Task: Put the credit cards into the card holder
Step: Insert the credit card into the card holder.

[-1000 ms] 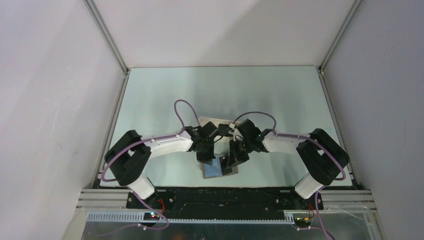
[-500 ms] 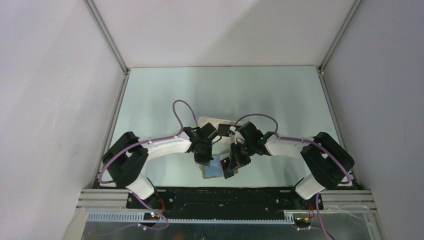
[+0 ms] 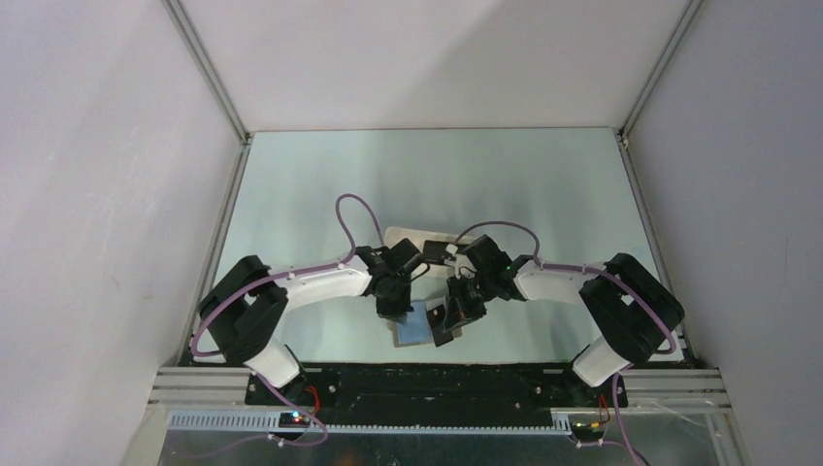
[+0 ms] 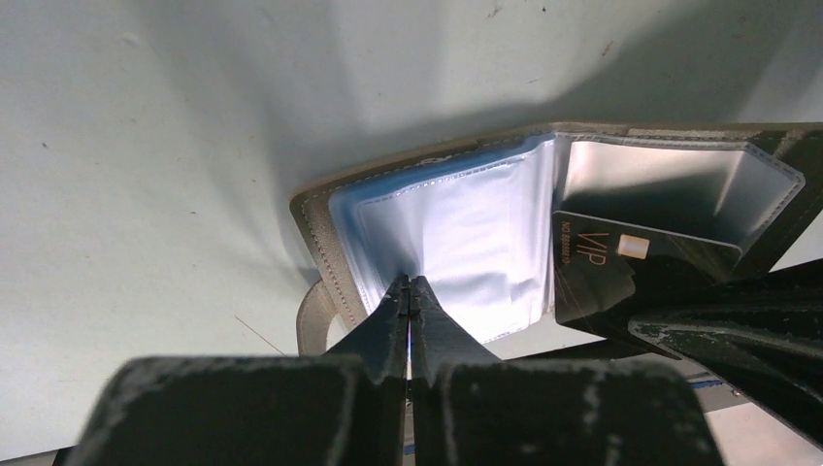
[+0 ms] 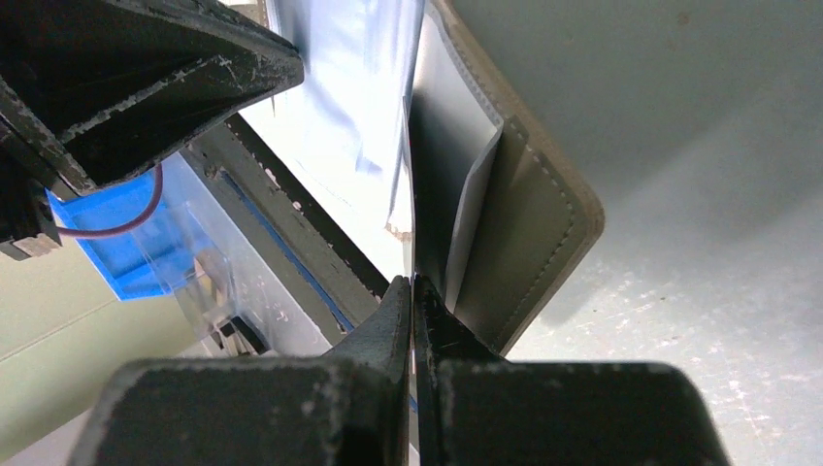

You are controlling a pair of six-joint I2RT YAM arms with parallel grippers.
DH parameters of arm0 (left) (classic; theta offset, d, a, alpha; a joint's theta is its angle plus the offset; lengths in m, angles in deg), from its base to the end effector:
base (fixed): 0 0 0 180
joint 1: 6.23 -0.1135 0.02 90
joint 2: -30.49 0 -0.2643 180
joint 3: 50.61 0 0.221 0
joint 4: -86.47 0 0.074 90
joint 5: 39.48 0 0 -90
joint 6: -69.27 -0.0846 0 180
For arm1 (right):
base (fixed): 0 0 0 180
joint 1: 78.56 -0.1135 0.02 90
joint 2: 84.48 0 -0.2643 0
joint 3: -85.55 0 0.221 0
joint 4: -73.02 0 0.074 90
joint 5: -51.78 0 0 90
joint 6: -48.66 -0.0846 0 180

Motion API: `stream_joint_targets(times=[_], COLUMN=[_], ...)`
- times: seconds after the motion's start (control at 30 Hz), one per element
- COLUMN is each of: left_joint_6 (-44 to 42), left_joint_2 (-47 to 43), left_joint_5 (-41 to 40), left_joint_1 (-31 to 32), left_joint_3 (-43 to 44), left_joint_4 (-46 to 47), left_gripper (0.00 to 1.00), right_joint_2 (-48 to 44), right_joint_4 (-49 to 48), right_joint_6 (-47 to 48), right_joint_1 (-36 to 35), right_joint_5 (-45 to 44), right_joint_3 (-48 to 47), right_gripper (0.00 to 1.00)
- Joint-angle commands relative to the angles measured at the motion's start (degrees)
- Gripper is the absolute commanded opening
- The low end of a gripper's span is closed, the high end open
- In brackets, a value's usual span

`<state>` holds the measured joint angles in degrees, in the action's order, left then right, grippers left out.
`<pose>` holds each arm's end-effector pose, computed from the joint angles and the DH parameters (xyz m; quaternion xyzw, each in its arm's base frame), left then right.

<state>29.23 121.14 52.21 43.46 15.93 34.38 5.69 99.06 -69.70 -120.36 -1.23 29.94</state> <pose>0.1679 -0.2018 0.1335 -0.0006 0.9927 -0.1012 0.0663 0.1691 0.2194 0.1291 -0.1873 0.9016 0.3894 0.0206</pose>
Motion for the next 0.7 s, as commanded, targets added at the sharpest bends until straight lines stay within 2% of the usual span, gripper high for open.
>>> stream_joint_targets(times=[0.0, 0.67], left_joint_6=[-1.62, -2.05], left_joint_2=[1.66, 2.36], left_joint_5=[-2.73, -3.16], left_joint_1=[-0.03, 0.24], left_joint_3=[-0.39, -0.07], left_joint_4=[-4.00, -3.97], left_gripper=[0.00, 0.00], right_joint_2=[1.35, 3.55], right_joint_4=[-2.52, -2.35], right_joint_6=[1.27, 3.93], right_joint_1=[1.41, 1.44], right_joint_5=[0.46, 3.78], right_joint_3=[0.08, -2.92], right_gripper=[0.00, 0.00])
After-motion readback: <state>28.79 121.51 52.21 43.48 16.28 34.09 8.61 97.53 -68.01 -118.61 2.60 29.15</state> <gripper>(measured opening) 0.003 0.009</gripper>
